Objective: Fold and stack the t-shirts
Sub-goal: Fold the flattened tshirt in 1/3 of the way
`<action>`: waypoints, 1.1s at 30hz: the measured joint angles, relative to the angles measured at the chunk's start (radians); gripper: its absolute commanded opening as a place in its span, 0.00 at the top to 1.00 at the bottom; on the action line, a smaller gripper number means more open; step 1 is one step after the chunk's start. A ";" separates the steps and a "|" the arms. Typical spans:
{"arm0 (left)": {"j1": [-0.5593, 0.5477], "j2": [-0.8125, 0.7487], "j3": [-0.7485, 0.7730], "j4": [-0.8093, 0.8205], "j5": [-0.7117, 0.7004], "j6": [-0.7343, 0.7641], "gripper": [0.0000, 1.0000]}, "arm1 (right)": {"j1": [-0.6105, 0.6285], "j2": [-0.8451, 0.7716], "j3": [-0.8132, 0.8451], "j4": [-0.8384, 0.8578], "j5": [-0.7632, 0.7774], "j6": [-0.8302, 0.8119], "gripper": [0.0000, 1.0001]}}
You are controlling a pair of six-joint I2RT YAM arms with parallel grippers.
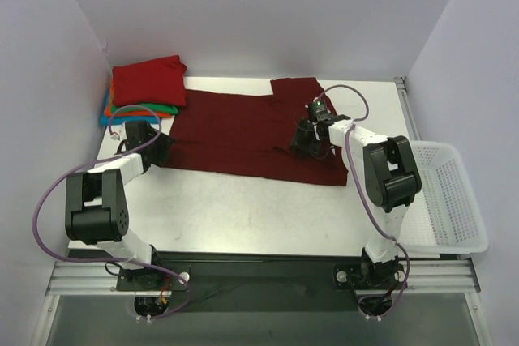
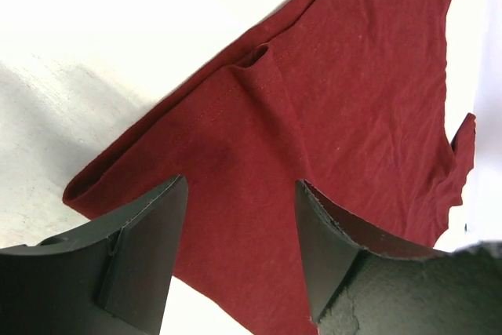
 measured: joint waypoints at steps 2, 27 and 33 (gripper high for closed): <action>0.000 0.002 0.000 0.000 0.000 0.000 0.34 | 0.000 0.000 0.000 0.014 -0.005 0.008 0.66; -0.009 -0.054 -0.031 -0.030 -0.048 0.002 0.41 | 0.007 -0.147 -0.190 0.077 0.021 0.037 0.73; -0.053 -0.231 -0.123 -0.091 -0.180 0.006 0.46 | -0.008 -0.419 -0.410 0.083 0.084 0.075 0.62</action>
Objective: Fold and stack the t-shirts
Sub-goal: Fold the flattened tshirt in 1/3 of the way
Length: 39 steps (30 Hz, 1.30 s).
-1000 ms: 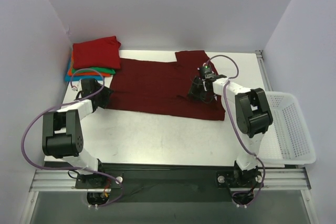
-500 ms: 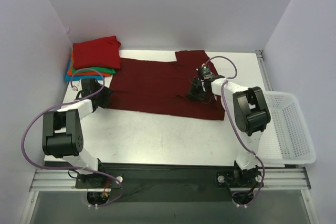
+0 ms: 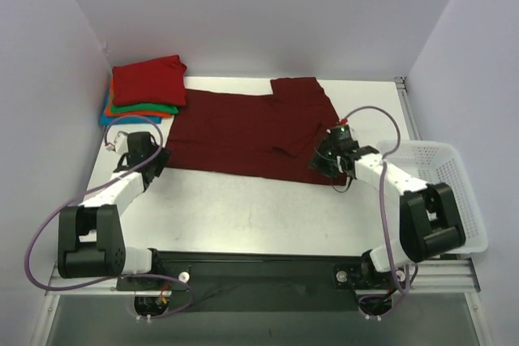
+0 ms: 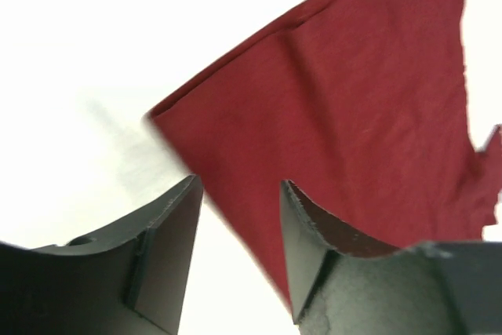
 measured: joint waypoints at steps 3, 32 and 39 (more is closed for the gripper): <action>-0.011 -0.027 -0.061 0.003 -0.033 0.001 0.49 | -0.053 -0.091 -0.103 0.000 -0.003 0.014 0.62; -0.012 0.131 -0.068 0.096 -0.086 0.005 1.00 | -0.201 -0.093 -0.233 0.040 0.047 0.011 1.00; -0.012 -0.132 -0.098 -0.165 -0.125 0.031 1.00 | -0.237 -0.369 -0.299 -0.119 0.045 0.019 1.00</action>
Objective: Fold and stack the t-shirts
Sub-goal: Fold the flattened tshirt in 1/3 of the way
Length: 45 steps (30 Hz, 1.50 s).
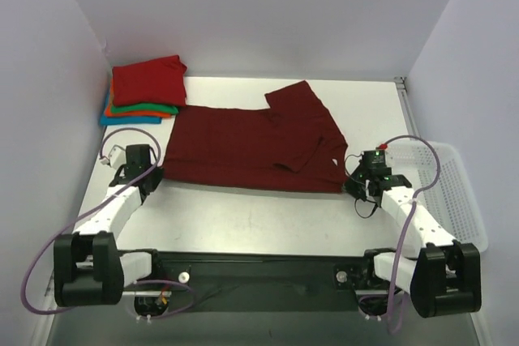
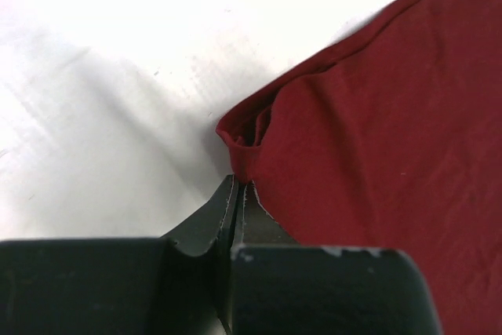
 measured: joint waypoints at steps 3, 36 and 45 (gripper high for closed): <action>0.001 -0.149 -0.040 -0.094 -0.007 0.004 1.00 | 0.000 -0.119 -0.037 -0.083 -0.005 0.023 1.00; -0.134 -0.323 -0.110 -0.249 0.058 0.050 0.70 | 0.449 -0.096 0.063 -0.194 0.094 0.043 0.60; -0.150 -0.308 -0.110 -0.175 0.090 0.076 0.70 | 0.566 0.166 0.079 -0.015 0.148 0.095 0.61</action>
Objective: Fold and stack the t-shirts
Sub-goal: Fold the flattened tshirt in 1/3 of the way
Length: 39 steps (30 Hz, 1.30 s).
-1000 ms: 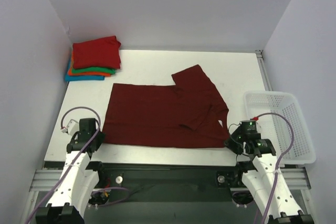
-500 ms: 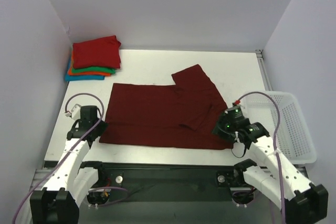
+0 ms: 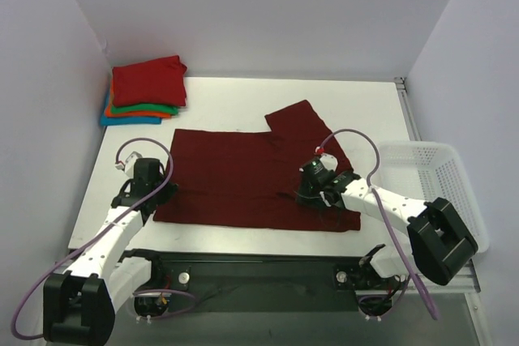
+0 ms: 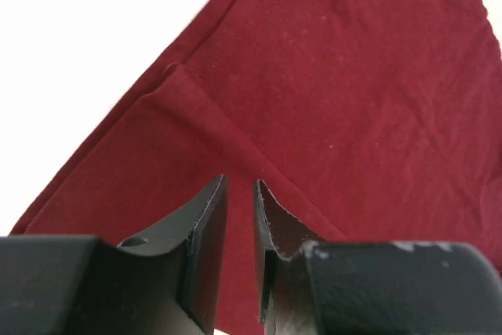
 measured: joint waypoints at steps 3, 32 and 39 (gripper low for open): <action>-0.001 -0.012 0.000 0.007 0.007 0.005 0.70 | 0.001 0.030 0.000 0.039 0.009 0.014 0.61; -0.004 -0.017 0.000 0.042 0.019 0.027 0.70 | 0.019 0.187 0.154 0.115 0.029 0.019 0.94; -0.004 -0.008 0.000 0.049 0.026 0.028 0.68 | 0.019 0.297 0.287 0.094 0.045 -0.064 0.67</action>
